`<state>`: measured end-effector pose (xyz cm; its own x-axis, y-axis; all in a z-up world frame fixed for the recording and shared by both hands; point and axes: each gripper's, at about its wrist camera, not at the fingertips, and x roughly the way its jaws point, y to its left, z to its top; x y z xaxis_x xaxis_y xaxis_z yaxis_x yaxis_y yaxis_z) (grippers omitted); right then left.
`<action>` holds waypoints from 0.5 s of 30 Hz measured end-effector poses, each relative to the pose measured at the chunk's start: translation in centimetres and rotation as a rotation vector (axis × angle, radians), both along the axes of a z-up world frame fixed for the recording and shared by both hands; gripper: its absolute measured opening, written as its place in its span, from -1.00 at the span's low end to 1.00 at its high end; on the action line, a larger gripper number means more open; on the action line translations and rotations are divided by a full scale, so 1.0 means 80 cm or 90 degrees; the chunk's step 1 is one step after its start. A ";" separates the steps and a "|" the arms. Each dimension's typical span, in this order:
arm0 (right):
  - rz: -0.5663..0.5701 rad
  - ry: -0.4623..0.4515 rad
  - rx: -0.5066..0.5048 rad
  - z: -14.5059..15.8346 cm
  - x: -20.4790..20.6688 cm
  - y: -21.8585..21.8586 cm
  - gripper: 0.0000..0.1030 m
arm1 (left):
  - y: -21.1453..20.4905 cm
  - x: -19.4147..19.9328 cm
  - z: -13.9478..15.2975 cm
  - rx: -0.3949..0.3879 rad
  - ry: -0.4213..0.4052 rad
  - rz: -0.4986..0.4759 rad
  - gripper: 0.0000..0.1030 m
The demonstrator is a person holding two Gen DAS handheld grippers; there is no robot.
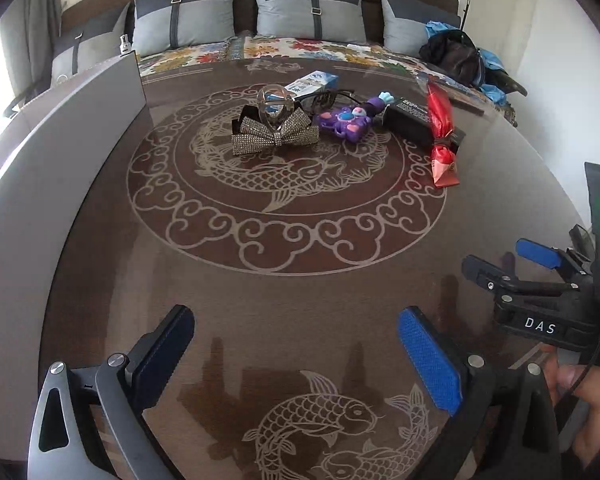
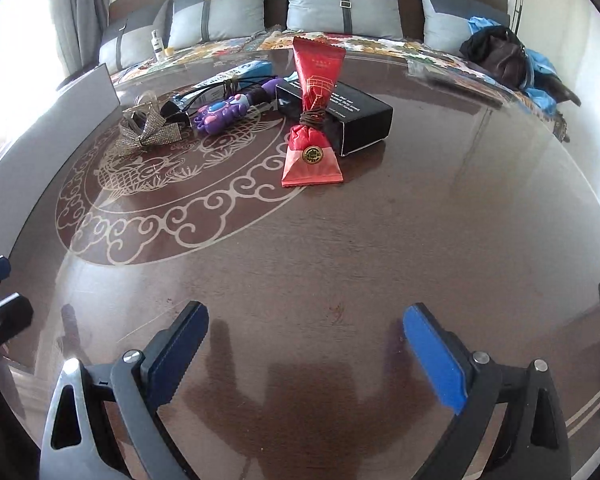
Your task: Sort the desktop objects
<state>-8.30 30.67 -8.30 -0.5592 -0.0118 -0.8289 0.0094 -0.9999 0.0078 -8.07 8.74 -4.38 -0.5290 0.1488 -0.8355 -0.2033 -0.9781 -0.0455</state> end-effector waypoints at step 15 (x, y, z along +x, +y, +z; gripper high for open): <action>0.022 0.008 0.014 -0.010 -0.014 -0.019 1.00 | 0.010 -0.046 -0.030 -0.022 0.017 0.007 1.00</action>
<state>-9.44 29.17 -9.12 -0.5693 -0.0132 -0.8220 0.0432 -0.9990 -0.0139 -11.73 9.57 -6.77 -0.5532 0.1139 -0.8252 -0.1925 -0.9813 -0.0065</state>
